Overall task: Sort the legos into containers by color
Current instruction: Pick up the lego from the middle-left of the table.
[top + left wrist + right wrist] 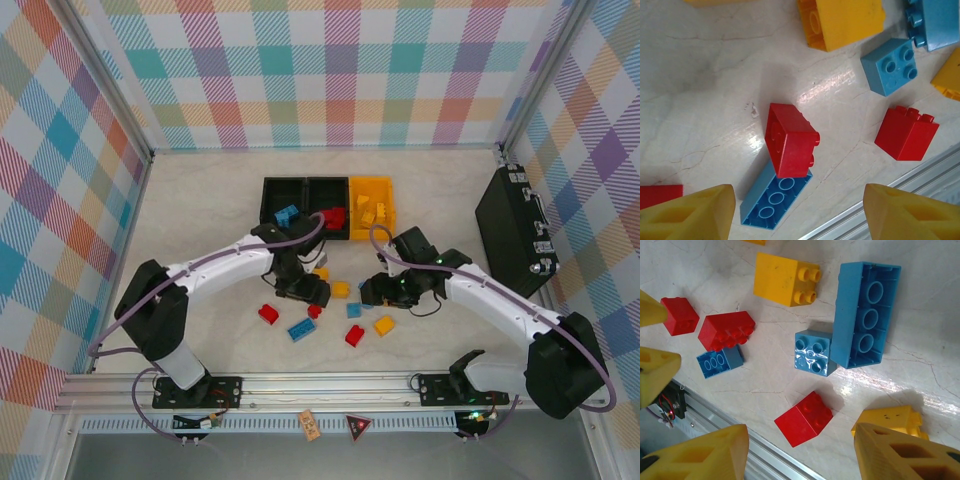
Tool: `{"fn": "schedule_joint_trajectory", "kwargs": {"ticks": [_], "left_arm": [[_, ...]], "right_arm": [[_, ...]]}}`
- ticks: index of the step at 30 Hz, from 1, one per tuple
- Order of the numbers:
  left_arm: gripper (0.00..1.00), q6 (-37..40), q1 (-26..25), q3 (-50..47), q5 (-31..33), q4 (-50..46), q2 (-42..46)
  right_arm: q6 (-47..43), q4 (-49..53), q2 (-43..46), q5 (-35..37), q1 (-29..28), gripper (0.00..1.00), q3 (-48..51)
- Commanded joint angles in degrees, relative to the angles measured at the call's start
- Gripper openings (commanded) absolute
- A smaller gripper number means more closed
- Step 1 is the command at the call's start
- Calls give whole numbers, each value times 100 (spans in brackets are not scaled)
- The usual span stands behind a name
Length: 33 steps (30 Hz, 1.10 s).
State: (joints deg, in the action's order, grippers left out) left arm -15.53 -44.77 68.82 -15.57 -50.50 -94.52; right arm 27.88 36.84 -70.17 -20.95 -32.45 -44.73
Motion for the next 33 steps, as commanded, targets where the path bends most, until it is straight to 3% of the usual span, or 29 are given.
{"fn": "schedule_joint_trajectory", "kwargs": {"ticks": [1, 9, 15, 19, 33], "left_arm": [[69, 85, -195, 92, 41, -56, -322], [60, 60, -285, 31, 425, 191, -814], [34, 24, -304, 189, 428, 279, -902], [22, 15, -296, 330, 571, 179, -879], [22, -58, 555, 2180, 983, -276, -1016]], "right_arm": [[80, -122, 34, -122, 0, 58, 91], [213, -333, 100, -94, -4, 58, 239], [348, -472, 122, -47, -7, 58, 373], [375, -544, 110, -5, -8, 58, 349], [800, -969, -344, 328, 32, 58, -567]]}}
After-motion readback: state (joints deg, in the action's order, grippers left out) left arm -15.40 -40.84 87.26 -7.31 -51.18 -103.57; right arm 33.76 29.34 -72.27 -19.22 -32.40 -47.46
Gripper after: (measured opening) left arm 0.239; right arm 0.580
